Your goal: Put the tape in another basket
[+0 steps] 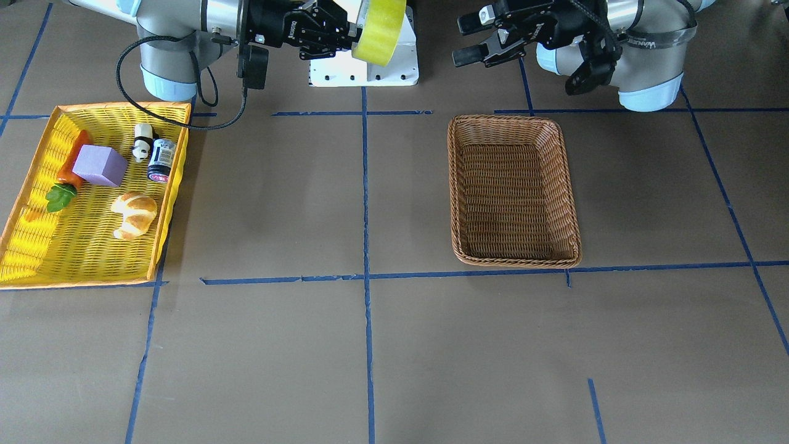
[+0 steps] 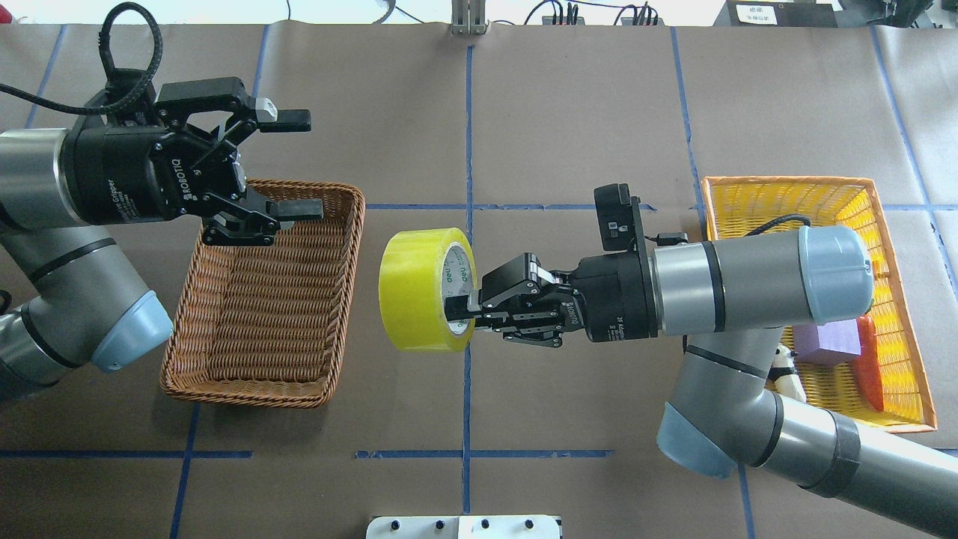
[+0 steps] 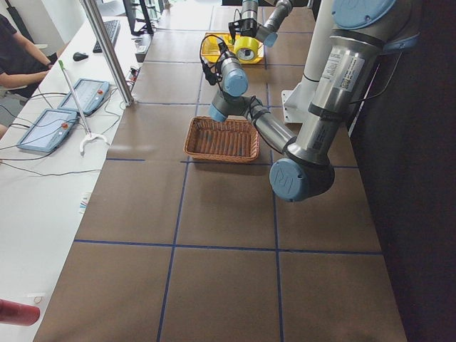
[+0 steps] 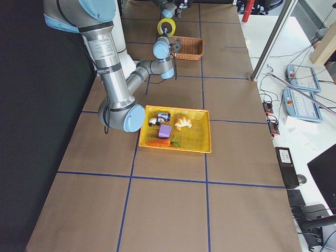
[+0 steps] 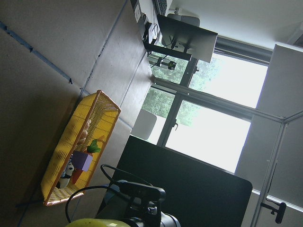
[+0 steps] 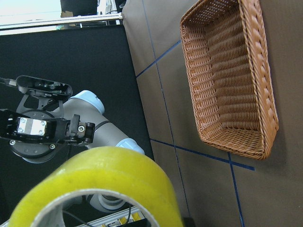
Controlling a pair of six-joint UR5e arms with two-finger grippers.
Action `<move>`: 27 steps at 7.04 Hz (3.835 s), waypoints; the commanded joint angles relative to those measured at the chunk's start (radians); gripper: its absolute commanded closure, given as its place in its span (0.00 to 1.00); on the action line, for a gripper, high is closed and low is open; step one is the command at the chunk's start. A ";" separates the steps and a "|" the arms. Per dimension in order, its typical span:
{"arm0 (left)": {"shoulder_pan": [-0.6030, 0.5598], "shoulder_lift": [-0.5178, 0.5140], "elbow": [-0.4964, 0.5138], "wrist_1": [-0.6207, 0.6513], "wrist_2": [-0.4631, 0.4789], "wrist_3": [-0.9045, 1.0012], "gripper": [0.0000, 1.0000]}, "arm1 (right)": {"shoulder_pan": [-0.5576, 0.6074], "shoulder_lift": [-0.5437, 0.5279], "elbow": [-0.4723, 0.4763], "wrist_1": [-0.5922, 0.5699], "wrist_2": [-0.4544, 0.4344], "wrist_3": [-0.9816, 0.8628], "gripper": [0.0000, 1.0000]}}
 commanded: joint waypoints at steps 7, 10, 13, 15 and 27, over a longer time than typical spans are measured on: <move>0.204 -0.046 -0.027 -0.015 0.138 -0.002 0.02 | -0.001 0.000 -0.015 0.068 -0.032 -0.001 1.00; 0.210 -0.062 -0.024 -0.013 0.171 0.003 0.05 | -0.001 -0.001 -0.015 0.068 -0.032 -0.001 1.00; 0.212 -0.083 -0.018 -0.013 0.176 0.005 0.09 | -0.001 -0.001 -0.015 0.068 -0.032 -0.001 1.00; 0.212 -0.083 -0.013 -0.012 0.174 0.005 0.18 | -0.001 0.002 -0.015 0.069 -0.032 -0.001 1.00; 0.213 -0.068 -0.026 -0.006 0.173 -0.009 1.00 | -0.030 0.000 -0.012 0.092 -0.119 -0.006 0.00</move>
